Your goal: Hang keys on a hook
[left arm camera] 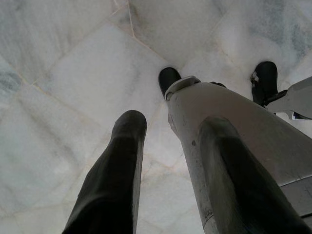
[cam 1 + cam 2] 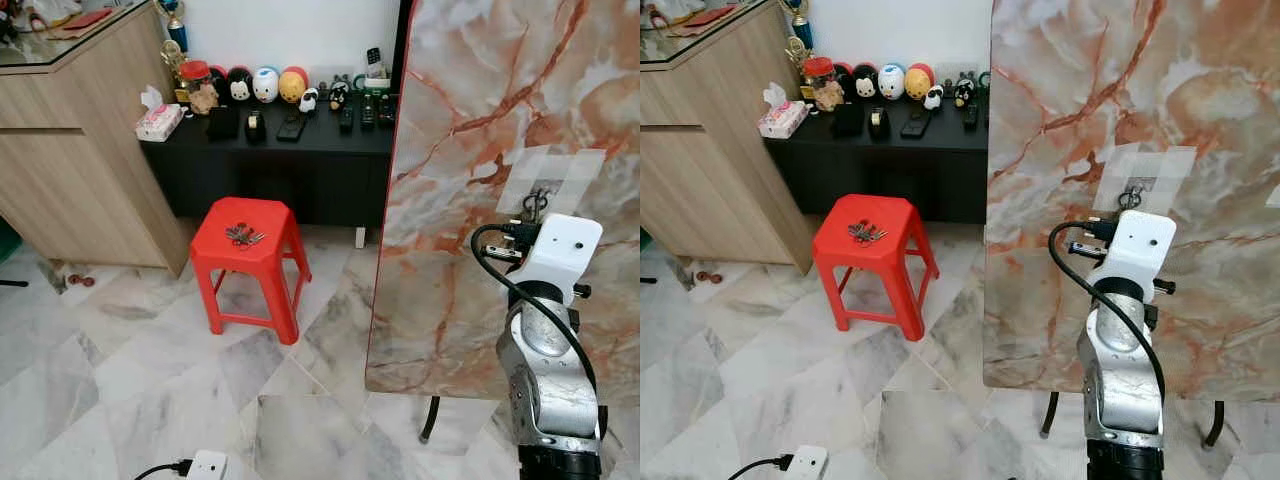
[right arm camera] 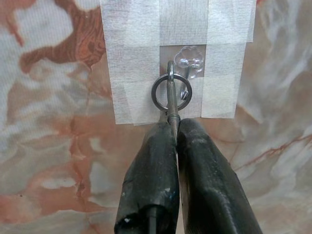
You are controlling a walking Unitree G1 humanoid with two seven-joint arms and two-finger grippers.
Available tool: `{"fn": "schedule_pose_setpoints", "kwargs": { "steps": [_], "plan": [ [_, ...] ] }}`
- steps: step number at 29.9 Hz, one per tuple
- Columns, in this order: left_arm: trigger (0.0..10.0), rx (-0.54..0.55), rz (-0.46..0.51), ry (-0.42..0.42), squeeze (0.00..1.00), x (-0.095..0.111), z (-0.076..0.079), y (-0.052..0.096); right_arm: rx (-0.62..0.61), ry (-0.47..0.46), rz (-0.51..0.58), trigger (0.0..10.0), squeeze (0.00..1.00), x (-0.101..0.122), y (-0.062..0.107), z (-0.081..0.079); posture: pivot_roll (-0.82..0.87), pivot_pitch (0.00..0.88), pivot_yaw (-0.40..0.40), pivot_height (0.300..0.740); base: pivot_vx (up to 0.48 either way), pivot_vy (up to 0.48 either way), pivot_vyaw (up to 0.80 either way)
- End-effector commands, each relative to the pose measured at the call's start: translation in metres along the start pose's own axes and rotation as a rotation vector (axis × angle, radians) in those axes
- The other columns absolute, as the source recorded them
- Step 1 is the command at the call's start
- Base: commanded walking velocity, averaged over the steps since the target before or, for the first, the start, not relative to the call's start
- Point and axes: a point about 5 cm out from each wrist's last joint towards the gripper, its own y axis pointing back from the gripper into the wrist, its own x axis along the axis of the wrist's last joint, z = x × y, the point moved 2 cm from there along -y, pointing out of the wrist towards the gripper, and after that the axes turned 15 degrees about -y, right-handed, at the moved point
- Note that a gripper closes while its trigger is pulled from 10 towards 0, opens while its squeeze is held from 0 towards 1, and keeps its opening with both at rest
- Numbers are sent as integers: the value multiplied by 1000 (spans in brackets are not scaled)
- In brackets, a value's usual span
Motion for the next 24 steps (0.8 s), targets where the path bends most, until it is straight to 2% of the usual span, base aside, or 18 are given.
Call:
{"fn": "schedule_pose_setpoints", "kwargs": {
  "steps": [1,24],
  "plan": [
    [10000,-6,-32,-16,0,-8,-1,1,16,-8,4,10000,0,3,-3,-7,-155,31,32,740,0,0,0],
    [10000,-8,-36,-18,0,-8,-1,1,-30,1,-22,10000,0,0,-9,4,-156,34,34,740,0,0,0]
  ]
}}
